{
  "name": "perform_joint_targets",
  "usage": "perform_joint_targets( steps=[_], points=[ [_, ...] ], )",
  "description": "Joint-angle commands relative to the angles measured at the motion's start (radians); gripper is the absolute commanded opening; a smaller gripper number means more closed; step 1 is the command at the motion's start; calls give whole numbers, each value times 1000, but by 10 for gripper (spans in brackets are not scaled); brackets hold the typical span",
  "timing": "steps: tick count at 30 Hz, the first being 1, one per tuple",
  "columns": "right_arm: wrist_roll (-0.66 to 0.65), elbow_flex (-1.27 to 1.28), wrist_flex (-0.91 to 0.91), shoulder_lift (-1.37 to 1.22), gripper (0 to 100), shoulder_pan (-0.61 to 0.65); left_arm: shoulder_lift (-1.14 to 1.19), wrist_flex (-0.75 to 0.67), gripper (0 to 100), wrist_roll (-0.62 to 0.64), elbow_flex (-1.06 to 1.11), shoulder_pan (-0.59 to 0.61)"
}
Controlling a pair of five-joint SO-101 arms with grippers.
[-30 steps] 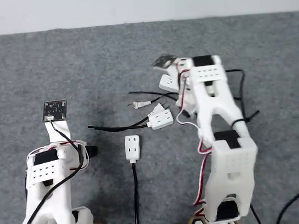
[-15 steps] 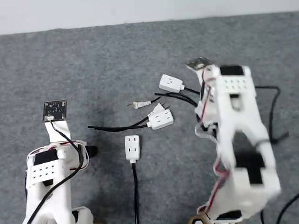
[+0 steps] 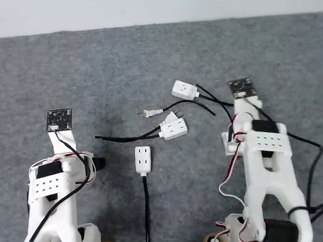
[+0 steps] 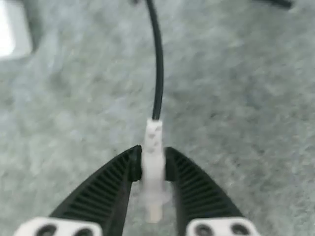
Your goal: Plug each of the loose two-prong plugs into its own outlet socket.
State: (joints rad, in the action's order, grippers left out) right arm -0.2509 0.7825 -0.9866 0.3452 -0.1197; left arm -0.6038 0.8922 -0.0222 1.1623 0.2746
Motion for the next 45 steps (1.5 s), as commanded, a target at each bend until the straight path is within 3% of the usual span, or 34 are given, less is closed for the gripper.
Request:
perform_joint_targets(
  steps=[1,3,6,10,14,22,30,36,45],
  points=[
    [9,-18,33,-35,252,-15,-26,-21,312,-9,-4,2],
    [8,-34,22,-48,315,-13,-26,-21,312,-9,-4,2],
    [8,-106,-62,-30,306,-21,-26,-21,312,-9,-4,2],
    [-17,-227,-223,25,173,-70,-26,-21,312,-9,-4,3],
    [-43,-233,-248,48,0,-128,-26,-21,312,-9,-4,3],
    [-103,-81,-228,107,9,-65,-26,-21,312,-9,-4,5],
    [-104,60,-139,150,9,216,-28,-21,312,-5,-7,5],
    [-120,63,-59,148,9,166,-28,-21,312,-2,-7,5],
    [-298,64,147,-65,10,2,-28,-38,312,0,-5,5]
  ],
)
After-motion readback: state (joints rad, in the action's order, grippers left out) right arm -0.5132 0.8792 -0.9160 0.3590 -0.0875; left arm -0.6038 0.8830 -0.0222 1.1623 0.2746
